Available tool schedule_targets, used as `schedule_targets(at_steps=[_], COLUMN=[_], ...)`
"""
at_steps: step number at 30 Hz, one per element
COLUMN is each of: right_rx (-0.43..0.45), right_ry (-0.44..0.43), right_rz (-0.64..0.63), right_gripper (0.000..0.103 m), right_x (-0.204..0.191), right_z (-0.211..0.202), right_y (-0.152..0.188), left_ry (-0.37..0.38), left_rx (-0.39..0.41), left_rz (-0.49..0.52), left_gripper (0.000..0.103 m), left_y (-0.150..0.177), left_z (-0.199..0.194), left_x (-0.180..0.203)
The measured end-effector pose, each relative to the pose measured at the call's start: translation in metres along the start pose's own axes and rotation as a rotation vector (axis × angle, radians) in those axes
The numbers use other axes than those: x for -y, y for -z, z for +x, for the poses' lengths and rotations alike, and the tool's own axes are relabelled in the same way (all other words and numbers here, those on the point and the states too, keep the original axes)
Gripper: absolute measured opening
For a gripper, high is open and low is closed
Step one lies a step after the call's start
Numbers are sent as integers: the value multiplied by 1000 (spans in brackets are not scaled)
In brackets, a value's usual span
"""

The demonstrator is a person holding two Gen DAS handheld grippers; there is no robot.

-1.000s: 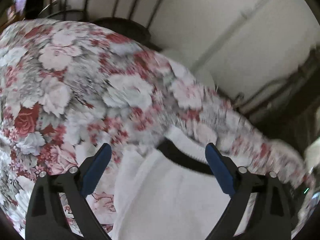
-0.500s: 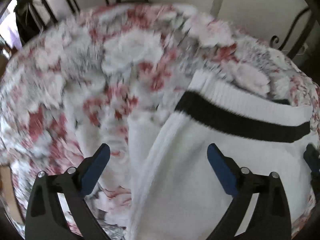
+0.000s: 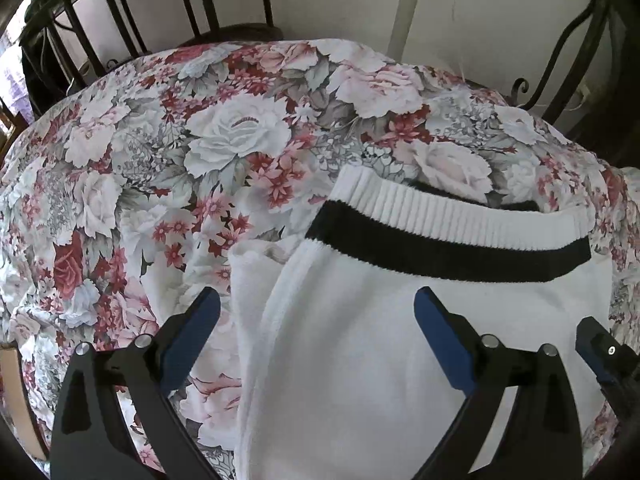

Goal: Fold small clothes

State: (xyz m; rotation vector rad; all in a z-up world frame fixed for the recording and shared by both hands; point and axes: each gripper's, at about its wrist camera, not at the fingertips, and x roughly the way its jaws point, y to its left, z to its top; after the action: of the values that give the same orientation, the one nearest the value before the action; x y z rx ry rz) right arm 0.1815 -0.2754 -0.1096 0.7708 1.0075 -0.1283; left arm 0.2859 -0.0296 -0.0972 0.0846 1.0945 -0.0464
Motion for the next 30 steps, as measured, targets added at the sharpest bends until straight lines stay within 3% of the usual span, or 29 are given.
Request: schedule_targets(at_steps=[8, 11, 14, 17, 24, 30], right_rx=[21, -19, -44, -43, 2, 3], right_ry=[48, 72, 75, 87, 49, 40], right_rz=[18, 35, 39, 32, 6, 10], right_gripper=[43, 48, 48, 48, 49, 52], right_x=[16, 26, 36, 33, 18, 25], right_z=[-4, 8, 21, 20, -16, -49], right_y=[-2, -1, 1, 1, 12, 45], left_ry=[-21, -34, -96, -111, -56, -7], left_rx=[-10, -46, -127, -119, -55, -18], left_rz=[36, 59, 117, 114, 71, 93], left_gripper=[95, 95, 98, 99, 98, 98], left_y=[5, 10, 22, 24, 34, 63], left_z=[2, 13, 37, 40, 0, -37], left_x=[8, 13, 22, 23, 14, 16])
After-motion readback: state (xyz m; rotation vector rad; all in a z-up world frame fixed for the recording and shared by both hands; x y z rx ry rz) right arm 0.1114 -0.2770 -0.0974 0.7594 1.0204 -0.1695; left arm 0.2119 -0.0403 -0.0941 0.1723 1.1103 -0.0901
